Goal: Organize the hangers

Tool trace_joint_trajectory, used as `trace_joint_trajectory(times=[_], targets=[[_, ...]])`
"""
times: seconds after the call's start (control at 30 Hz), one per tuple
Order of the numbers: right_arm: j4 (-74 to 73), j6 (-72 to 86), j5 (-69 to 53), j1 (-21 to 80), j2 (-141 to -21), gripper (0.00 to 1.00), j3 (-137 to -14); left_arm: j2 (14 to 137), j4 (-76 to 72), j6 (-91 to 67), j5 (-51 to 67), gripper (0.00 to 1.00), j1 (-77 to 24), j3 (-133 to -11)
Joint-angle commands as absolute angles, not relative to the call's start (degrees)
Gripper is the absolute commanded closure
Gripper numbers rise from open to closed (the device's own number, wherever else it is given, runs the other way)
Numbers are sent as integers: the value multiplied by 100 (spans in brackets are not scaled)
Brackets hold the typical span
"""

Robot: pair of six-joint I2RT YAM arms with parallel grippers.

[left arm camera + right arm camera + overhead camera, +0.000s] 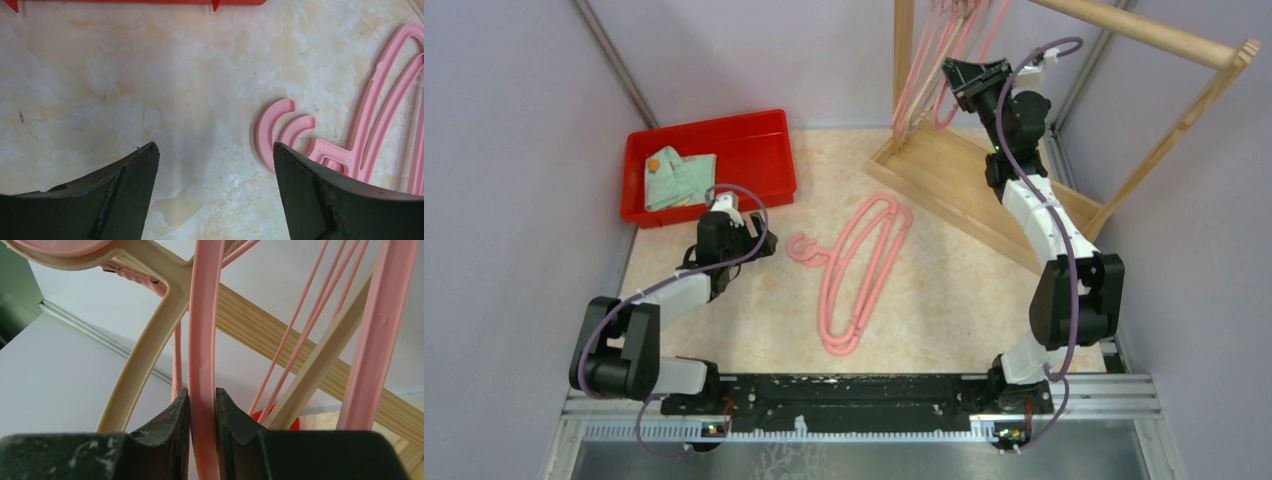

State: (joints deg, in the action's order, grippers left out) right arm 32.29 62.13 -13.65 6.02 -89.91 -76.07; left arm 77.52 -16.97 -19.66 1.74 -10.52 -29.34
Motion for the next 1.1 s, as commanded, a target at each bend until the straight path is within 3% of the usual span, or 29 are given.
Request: trace_joint_trajectory(times=[0.0, 0.43, 0.53, 0.73, 0.87, 1.07], targets=[[2444, 6086, -1371, 800, -9620, 100, -8068, 7796, -1731, -1900, 111, 10, -1063, -3059], [2726, 6361, -784, 826, -8927, 100, -7100, 7748, -1705, -1899, 136, 10, -1063, -3033], [2782, 6406, -787, 824, -8820, 96, -7027, 7713, -1709, -1921, 141, 10, -1063, -2994], [2468, 6193, -751, 825, -8445, 65, -6916, 7742, -1723, -1911, 108, 10, -1063, -2986], [2045, 5795, -538, 826, -7898, 32, -6748, 7731, -1714, -1910, 110, 10, -1063, -3011], [1878, 5348, -539, 817, -7019, 12, -6278, 7696, -1662, -1913, 83, 10, -1063, -3023]])
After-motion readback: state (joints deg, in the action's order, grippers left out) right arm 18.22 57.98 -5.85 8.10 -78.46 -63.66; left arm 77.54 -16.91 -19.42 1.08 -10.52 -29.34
